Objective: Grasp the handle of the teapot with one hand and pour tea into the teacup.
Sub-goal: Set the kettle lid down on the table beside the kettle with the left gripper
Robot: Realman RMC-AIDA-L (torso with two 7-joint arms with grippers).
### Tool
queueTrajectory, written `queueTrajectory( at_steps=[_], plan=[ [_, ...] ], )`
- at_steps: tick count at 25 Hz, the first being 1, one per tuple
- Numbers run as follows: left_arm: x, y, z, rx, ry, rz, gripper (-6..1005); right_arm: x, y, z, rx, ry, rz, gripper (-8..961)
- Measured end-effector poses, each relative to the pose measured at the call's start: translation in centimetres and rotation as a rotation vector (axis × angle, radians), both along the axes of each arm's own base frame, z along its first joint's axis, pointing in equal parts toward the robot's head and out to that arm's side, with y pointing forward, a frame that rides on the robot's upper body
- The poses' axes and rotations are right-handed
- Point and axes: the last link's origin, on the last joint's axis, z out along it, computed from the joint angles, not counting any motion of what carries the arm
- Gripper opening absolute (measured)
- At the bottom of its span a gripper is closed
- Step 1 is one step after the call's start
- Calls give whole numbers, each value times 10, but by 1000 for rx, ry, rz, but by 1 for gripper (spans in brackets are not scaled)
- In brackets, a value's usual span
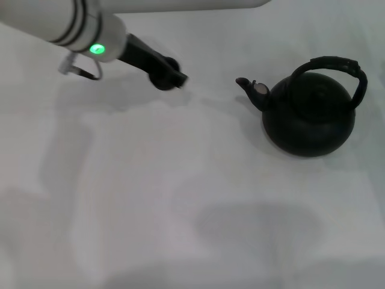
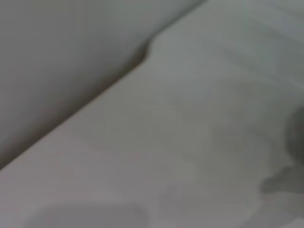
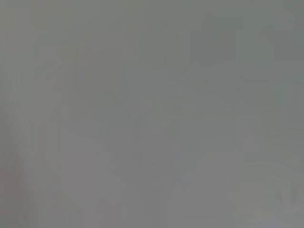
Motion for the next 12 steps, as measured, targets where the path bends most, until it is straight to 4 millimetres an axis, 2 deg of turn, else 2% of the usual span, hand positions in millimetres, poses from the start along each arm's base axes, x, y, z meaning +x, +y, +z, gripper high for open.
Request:
queueTrajectory(
  at_steps=[1,3,12],
  plan=[
    [8,-5,-14,-46,7,-41,700,0,0,0,0,0,0,841],
    [13,-11,-27,-97,23,-69,700,0,0,0,0,0,1,841],
    [21,-26,-50,-177,57,-129,699,0,0,0,-1,1,-2,841]
  ],
)
